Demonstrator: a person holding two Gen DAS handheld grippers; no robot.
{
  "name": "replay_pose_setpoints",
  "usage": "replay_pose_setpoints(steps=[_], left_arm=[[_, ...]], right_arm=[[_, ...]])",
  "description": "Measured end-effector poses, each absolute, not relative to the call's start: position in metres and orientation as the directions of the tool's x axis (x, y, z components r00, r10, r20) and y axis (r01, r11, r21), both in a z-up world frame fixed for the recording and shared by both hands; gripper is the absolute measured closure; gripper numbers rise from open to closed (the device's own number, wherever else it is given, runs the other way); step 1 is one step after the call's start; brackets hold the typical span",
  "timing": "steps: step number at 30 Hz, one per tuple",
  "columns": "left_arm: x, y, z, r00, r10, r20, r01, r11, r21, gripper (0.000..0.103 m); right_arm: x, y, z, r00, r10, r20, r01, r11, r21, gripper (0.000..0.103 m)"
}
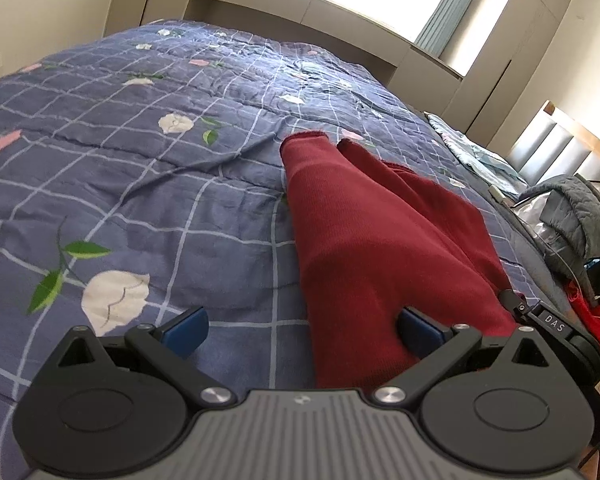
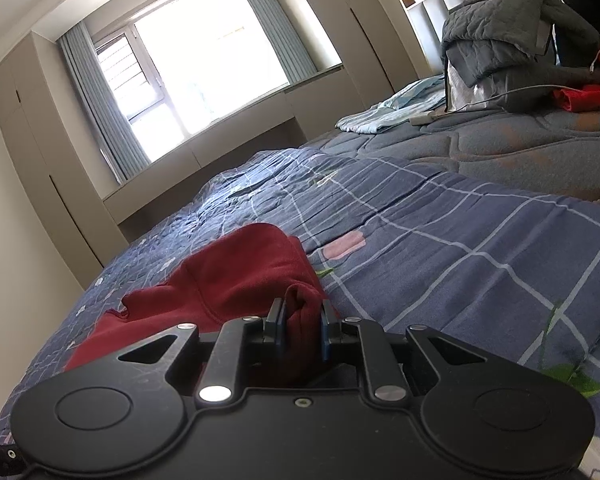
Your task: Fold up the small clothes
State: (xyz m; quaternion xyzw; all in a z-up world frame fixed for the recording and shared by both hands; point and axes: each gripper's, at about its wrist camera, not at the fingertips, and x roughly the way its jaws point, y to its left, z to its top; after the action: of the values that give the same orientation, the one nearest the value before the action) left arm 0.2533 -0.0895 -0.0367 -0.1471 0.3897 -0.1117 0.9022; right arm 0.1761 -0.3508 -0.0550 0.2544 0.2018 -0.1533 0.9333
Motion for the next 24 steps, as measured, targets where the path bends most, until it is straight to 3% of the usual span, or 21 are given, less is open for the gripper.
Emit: replay_pose_setpoints(steps=[3, 5, 7, 10, 12, 16, 20, 24], left_arm=[[0.254, -0.090, -0.031, 0.675, -0.310, -0.669, 0.091, 0.935, -0.342, 0.000], [0.256, -0.088, -0.026, 0.684, -0.314, -0.658, 0.092, 0.932, -0.349, 0.000], [0.262, -0.086, -0.021, 0.699, -0.312, -0.643, 0.092, 0.932, -0.351, 0.000], [0.280, -0.085, -0.016, 0.720, -0.284, -0.634, 0.075, 0.939, -0.335, 0.000], [0.294, -0.085, -0.015, 0.724, -0.263, -0.638, 0.063, 0.946, -0.318, 0.000], [0.320, -0.088, -0.018, 0.727, -0.236, -0.645, 0.049, 0.954, -0.294, 0.000], [0.337, -0.096, -0.031, 0.706, -0.233, -0.669, 0.050, 0.958, -0.281, 0.000], [0.341, -0.104, -0.041, 0.698, -0.231, -0.678, 0.061, 0.963, -0.264, 0.001]], right_arm=[[0.174, -0.350, -0.052, 0.872, -0.194, -0.449, 0.391, 0.829, 0.400, 0.078], [0.171, -0.347, -0.048, 0.871, -0.212, -0.443, 0.393, 0.842, 0.370, 0.064], [0.169, -0.344, -0.039, 0.860, -0.263, -0.437, 0.416, 0.857, 0.304, 0.032], [0.168, -0.344, -0.024, 0.867, -0.294, -0.402, 0.403, 0.888, 0.220, 0.010], [0.176, -0.343, -0.014, 0.877, -0.280, -0.391, 0.364, 0.918, 0.159, 0.000], [0.209, -0.335, 0.002, 0.904, -0.175, -0.391, 0.202, 0.979, 0.028, 0.001], [0.260, -0.320, 0.005, 0.877, -0.054, -0.478, 0.007, 0.995, -0.101, 0.001], [0.298, -0.315, -0.018, 0.810, -0.123, -0.574, -0.014, 0.973, -0.229, 0.006]])
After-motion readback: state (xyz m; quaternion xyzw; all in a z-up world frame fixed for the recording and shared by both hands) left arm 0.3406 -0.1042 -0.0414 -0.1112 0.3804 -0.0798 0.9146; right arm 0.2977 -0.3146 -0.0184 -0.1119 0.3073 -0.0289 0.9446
